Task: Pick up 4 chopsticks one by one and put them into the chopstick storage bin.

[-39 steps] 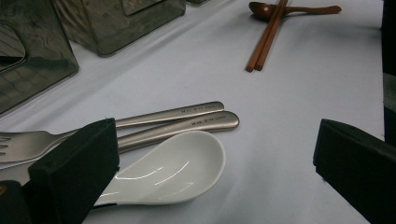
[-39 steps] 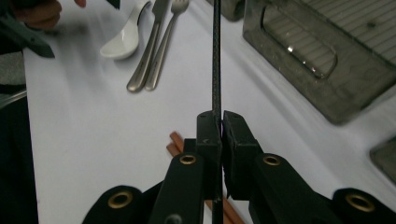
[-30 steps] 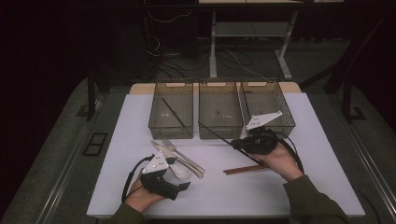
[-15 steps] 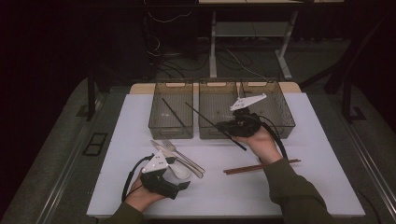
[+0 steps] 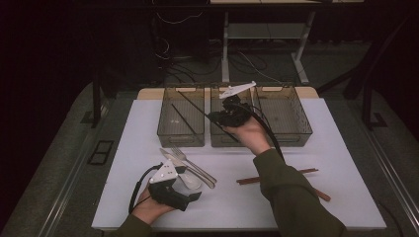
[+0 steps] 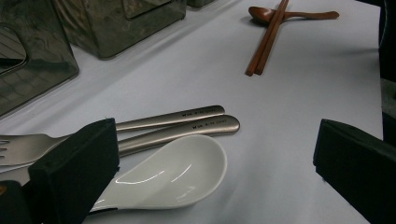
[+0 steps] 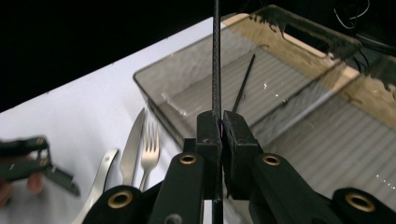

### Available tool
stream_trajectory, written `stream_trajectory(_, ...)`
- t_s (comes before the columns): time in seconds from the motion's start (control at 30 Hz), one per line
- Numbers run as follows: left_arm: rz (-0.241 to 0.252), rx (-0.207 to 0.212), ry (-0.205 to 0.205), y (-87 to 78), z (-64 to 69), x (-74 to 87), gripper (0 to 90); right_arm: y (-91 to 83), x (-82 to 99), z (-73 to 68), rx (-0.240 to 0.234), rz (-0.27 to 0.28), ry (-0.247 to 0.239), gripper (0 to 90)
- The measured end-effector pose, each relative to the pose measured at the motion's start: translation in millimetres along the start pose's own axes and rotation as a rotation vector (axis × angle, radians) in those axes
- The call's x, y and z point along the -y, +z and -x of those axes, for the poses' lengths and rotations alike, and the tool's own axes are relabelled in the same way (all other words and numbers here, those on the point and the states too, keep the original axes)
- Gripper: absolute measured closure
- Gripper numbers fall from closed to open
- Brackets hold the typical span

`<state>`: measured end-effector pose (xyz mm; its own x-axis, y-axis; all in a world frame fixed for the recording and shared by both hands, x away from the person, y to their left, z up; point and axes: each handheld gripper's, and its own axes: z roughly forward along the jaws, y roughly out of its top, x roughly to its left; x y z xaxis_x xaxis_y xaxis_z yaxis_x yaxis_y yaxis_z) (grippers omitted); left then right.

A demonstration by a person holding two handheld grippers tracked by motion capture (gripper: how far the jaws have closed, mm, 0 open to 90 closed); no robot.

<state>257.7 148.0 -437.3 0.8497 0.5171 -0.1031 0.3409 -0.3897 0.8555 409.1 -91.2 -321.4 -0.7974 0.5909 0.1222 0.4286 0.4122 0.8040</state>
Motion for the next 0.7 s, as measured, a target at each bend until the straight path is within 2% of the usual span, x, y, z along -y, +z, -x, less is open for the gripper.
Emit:
stream_trajectory(0.13, -0.004, 0.001, 0.01, 0.7, 1.2, -0.4, 0.0, 17.6, -13.6, -2.9, 0.006, -0.002, -0.009, 85.1)
stream_trajectory(0.3, -0.001, 0.004, 0.009, 0.4, 1.1, -0.5, 0.0, 43.2, -24.6, -5.3, 0.004, 0.002, 0.006, 85.1)
stream_trajectory(0.43, 0.006, 0.007, 0.005, 0.1, 1.4, -0.6, 0.0, 64.8, -31.8, -5.7, 0.022, -0.001, 0.013, 85.0)
stream_trajectory(0.57, 0.005, 0.01, 0.008, -0.4, 1.3, -0.9, 0.0, 82.2, -40.0, -3.6, 0.034, 0.01, 0.025, 85.0)
stream_trajectory(0.63, 0.02, 0.011, -0.007, 0.4, 2.3, -0.9, 0.0, 89.7, -43.8, -3.5, 0.035, 0.012, 0.032, 85.1)
stream_trajectory(0.7, 0.017, 0.013, 0.0, -0.1, 2.0, -1.2, 0.0, 96.5, -46.9, -4.8, 0.036, 0.014, 0.03, 85.0)
